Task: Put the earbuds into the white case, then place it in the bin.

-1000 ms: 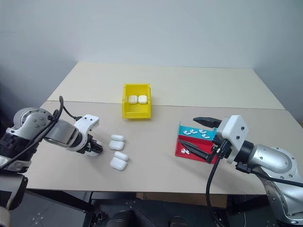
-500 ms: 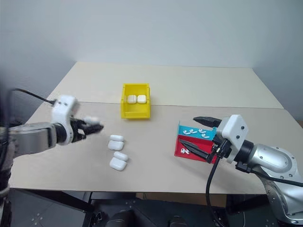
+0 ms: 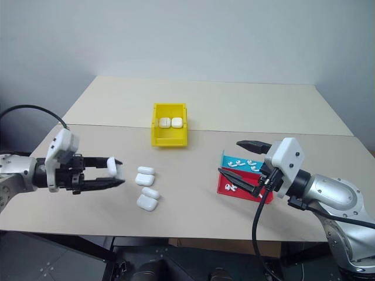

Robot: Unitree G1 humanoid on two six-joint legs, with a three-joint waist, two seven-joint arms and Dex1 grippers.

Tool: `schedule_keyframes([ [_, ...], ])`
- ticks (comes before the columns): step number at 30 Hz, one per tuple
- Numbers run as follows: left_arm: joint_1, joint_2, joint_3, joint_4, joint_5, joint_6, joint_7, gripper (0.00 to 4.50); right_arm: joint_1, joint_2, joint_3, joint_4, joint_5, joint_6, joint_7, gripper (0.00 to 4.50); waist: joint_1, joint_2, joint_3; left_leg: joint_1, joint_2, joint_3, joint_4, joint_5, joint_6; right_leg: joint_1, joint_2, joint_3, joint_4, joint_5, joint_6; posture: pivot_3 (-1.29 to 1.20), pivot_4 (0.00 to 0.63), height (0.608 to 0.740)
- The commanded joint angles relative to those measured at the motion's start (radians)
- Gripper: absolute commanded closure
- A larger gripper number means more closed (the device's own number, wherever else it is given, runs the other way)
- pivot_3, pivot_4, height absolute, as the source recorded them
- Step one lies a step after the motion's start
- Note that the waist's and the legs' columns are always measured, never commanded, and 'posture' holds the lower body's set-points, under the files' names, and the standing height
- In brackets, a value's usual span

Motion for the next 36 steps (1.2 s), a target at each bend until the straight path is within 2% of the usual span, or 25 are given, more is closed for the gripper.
schedule_keyframes([
  [1, -0.089, 0.02, -0.095, 0.098, 0.179, -0.188, -0.154, 1.71, -0.008, -0.009, -0.025, -0.022, 0.012, -0.003, 0.001, 0.0, 0.001, 0.0, 0.0, -0.002, 0.0, 0.0, 0.001, 0.001, 0.001, -0.002, 0.0, 0.0, 0.0, 0.0, 0.0, 0.0, 0.15, 0.74],
  [4, -0.175, 0.001, -0.211, 0.215, 0.369, -0.373, -0.231, 1.71, -0.012, -0.009, -0.021, -0.022, 0.012, 0.0, 0.0, 0.0, 0.001, 0.0, 0.0, -0.01, 0.001, 0.0, 0.003, 0.004, 0.007, -0.005, 0.002, 0.0, 0.003, 0.003, 0.006, 0.0, 0.15, 0.74],
  [8, -0.276, -0.051, -0.334, 0.315, 0.537, -0.453, -0.27, 1.71, -0.01, -0.009, -0.017, -0.03, 0.013, 0.005, -0.004, 0.0, 0.001, 0.0, 0.0, -0.011, 0.001, -0.001, 0.004, 0.004, 0.007, -0.005, 0.002, 0.0, 0.003, 0.003, 0.007, 0.0, 0.15, 0.74],
  [11, -0.302, -0.075, -0.376, 0.349, 0.625, -0.496, -0.27, 1.71, -0.009, -0.009, -0.014, -0.033, 0.01, 0.008, -0.007, 0.0, -0.001, 0.0, 0.0, -0.012, 0.001, -0.001, 0.005, 0.004, 0.007, -0.006, 0.002, 0.0, 0.005, 0.003, 0.007, 0.0, 0.15, 0.74],
  [16, -0.291, -0.105, -0.38, 0.309, 0.642, -0.441, -0.284, 1.71, 0.002, -0.009, -0.02, -0.052, 0.013, 0.018, -0.017, 0.0, -0.002, 0.0, 0.0, -0.012, 0.001, -0.001, 0.006, 0.004, 0.008, -0.006, 0.003, 0.0, 0.007, 0.003, 0.007, 0.0, 0.15, 0.74],
  [17, -0.283, -0.107, -0.379, 0.301, 0.648, -0.436, -0.28, 1.15, 0.006, -0.009, -0.024, -0.055, 0.015, 0.019, -0.018, 0.0, -0.002, 0.0, 0.0, -0.012, 0.001, -0.001, 0.006, 0.004, 0.008, -0.006, 0.003, 0.0, 0.007, 0.003, 0.008, 0.0, 0.15, 0.74],
  [18, -0.276, -0.109, -0.379, 0.295, 0.659, -0.432, -0.271, 0.98, 0.009, -0.01, -0.027, -0.057, 0.016, 0.019, -0.018, 0.0, -0.002, 0.0, 0.0, -0.012, 0.001, -0.001, 0.006, 0.004, 0.008, -0.006, 0.003, 0.0, 0.007, 0.003, 0.008, 0.0, 0.15, 0.74],
  [21, -0.256, -0.122, -0.377, 0.284, 0.683, -0.415, -0.239, 0.01, 0.012, -0.012, -0.032, -0.059, 0.018, 0.018, -0.016, 0.0, -0.002, 0.0, 0.0, -0.012, 0.001, -0.001, 0.006, 0.004, 0.008, -0.005, 0.003, 0.0, 0.007, 0.003, 0.008, 0.0, 0.15, 0.74],
  [31, -0.225, -0.109, -0.361, 0.21, 0.711, -0.315, -0.229, 0.01, -0.008, -0.013, -0.022, -0.033, 0.014, 0.006, 0.003, 0.0, -0.002, 0.001, 0.0, -0.011, 0.001, -0.002, 0.007, 0.004, 0.008, -0.005, 0.003, 0.0, 0.007, 0.003, 0.008, 0.0, 0.15, 0.74],
  [36, -0.233, -0.092, -0.359, 0.208, 0.724, -0.32, -0.248, 0.01, -0.019, -0.006, -0.008, -0.022, 0.003, -0.002, 0.006, 0.0, -0.002, 0.001, 0.0, -0.011, 0.001, -0.002, 0.007, 0.004, 0.008, -0.005, 0.003, 0.0, 0.007, 0.003, 0.008, 0.0, 0.15, 0.74],
])
